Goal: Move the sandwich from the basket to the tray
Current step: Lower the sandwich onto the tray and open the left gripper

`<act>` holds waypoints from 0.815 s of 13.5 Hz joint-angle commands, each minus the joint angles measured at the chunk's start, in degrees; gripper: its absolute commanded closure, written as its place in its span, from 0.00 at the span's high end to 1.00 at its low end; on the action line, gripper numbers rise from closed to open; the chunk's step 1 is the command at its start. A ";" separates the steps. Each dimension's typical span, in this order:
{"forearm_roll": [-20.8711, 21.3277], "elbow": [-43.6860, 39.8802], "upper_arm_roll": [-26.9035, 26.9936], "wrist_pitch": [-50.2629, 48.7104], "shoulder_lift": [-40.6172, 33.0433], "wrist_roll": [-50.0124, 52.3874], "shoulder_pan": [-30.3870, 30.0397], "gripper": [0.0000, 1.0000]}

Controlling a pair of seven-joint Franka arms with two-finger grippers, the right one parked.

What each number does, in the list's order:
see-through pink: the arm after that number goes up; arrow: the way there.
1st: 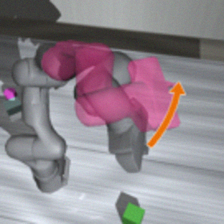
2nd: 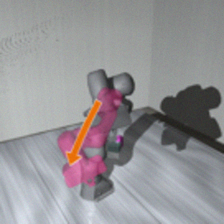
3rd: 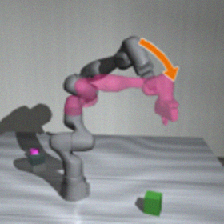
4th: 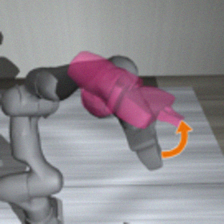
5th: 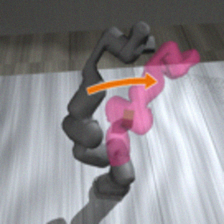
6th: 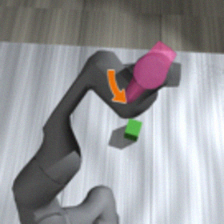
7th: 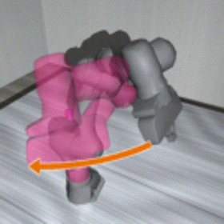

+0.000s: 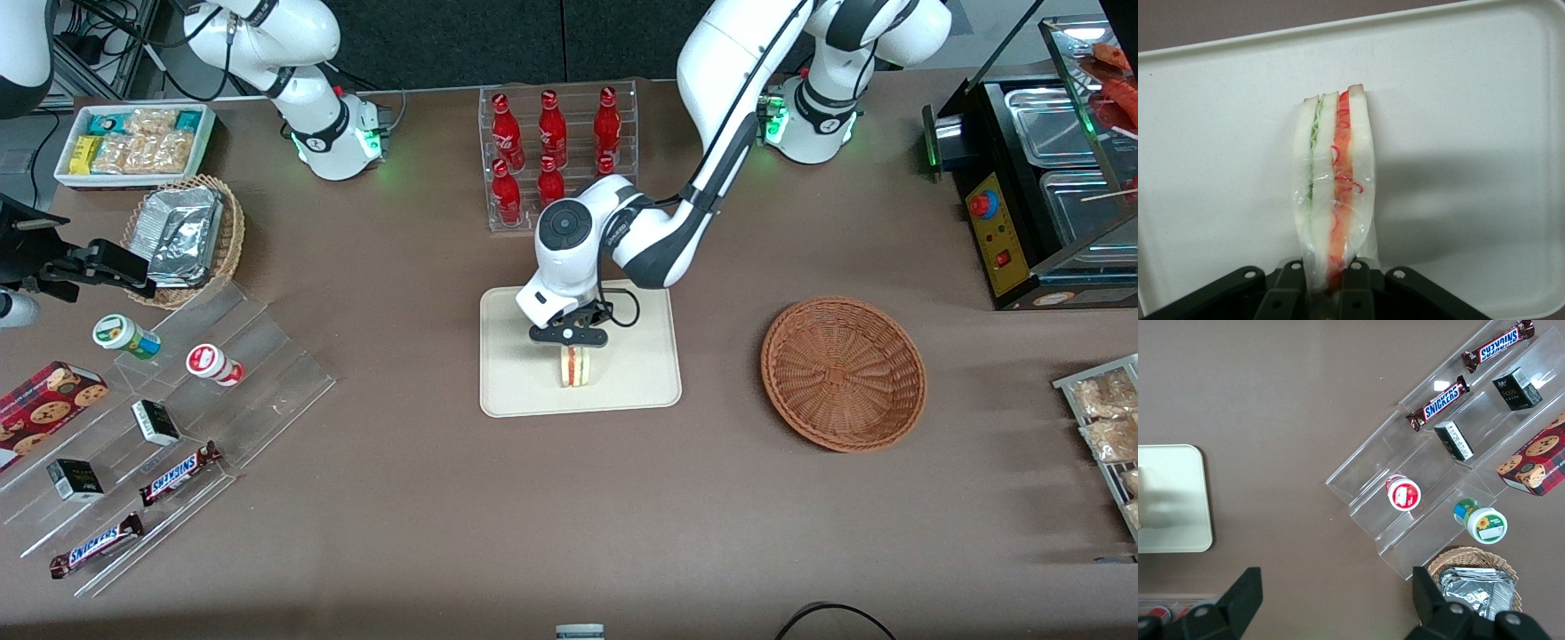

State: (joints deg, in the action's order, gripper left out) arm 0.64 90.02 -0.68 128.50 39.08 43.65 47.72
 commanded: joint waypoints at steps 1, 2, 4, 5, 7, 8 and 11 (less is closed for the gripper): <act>0.68 -1.69 0.59 0.00 1.26 1.18 0.80 0.10; 0.76 -1.78 0.59 0.00 1.26 1.00 0.80 0.82; 0.68 -1.69 0.68 -1.05 0.73 1.09 0.71 1.00; 0.68 -1.78 0.76 -2.45 0.21 1.09 0.62 1.00; 0.50 -2.13 0.76 -6.23 -2.50 1.35 0.19 1.00; 0.42 -2.22 0.94 -8.59 -4.43 1.44 0.01 1.00; -0.29 -2.13 5.23 -14.40 -11.20 2.32 0.01 1.00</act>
State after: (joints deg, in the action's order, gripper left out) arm 0.66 86.57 2.00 117.73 33.50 44.87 47.58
